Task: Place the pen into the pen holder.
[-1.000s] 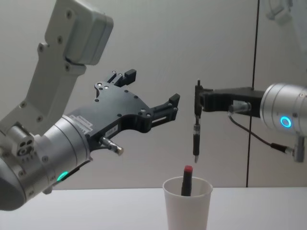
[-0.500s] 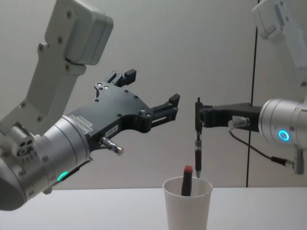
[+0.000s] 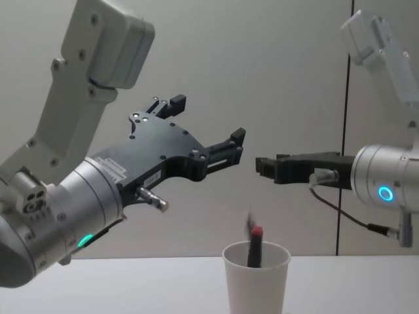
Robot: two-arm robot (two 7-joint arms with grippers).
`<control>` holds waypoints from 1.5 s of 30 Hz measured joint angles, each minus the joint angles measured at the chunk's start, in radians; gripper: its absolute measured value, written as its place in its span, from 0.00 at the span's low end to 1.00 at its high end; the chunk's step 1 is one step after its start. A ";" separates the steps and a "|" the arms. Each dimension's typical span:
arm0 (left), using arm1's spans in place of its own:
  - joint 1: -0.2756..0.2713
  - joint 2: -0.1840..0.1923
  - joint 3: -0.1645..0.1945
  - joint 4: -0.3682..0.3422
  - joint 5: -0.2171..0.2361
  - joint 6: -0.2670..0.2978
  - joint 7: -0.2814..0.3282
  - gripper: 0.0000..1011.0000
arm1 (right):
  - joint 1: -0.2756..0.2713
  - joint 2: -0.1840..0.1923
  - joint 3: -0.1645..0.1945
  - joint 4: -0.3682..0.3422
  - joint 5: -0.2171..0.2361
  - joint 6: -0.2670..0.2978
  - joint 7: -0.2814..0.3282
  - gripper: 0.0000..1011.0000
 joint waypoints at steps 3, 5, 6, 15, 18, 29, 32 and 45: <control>0.000 0.000 0.000 0.000 0.000 0.000 0.000 0.99 | 0.000 0.000 0.000 0.001 0.003 0.001 0.002 0.40; 0.000 0.000 0.000 0.000 0.000 0.000 0.000 0.99 | 0.000 0.001 0.001 0.002 0.005 0.001 0.003 0.45; 0.000 0.000 0.000 0.000 0.000 0.000 0.000 0.99 | 0.000 0.001 0.001 0.002 0.006 0.002 0.003 0.48; 0.000 0.000 0.000 0.000 0.000 0.000 0.000 0.99 | -0.001 0.003 0.003 0.003 0.012 0.003 0.003 0.79; 0.000 0.000 0.000 0.000 0.000 0.000 0.000 0.99 | -0.001 0.003 0.003 0.003 0.014 0.004 0.003 0.88; 0.000 0.000 0.000 0.000 0.000 0.000 0.000 0.99 | -0.002 0.004 0.004 0.002 0.016 0.005 0.003 0.99; 0.000 0.000 0.000 0.000 0.000 0.000 0.000 0.99 | -0.002 0.004 0.004 0.002 0.017 0.005 0.003 0.99; 0.000 0.000 0.000 0.000 0.000 0.000 0.000 0.99 | -0.003 0.005 0.004 0.002 0.018 0.005 0.003 0.99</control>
